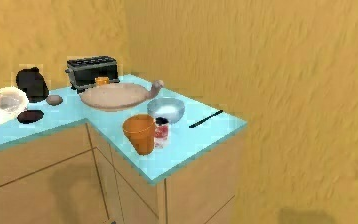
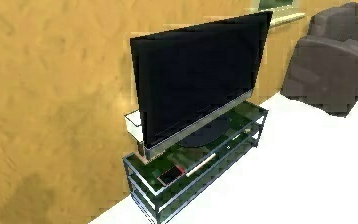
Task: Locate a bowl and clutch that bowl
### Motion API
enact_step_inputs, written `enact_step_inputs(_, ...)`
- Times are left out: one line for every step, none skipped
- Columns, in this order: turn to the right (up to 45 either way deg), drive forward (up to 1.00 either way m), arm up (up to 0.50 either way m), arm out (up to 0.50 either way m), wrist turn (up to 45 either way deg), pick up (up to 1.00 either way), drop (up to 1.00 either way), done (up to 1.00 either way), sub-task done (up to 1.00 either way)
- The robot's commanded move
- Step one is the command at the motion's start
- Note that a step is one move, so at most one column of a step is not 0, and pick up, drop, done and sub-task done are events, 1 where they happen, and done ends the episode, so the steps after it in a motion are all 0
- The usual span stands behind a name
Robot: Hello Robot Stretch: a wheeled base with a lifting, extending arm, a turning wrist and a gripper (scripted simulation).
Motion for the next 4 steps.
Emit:
enact_step_inputs(3.0,0.0,0.0,0.0,0.0,0.0,0.0,0.0,0.0)
enact_step_inputs(0.0,0.35,0.0,0.0,0.0,0.0,0.0,0.0,0.0)
enact_step_inputs(-45.0,0.0,0.0,0.0,0.0,0.0,0.0,0.0,0.0)
enact_step_inputs(-45.0,0.0,0.0,0.0,0.0,0.0,0.0,0.0,0.0)
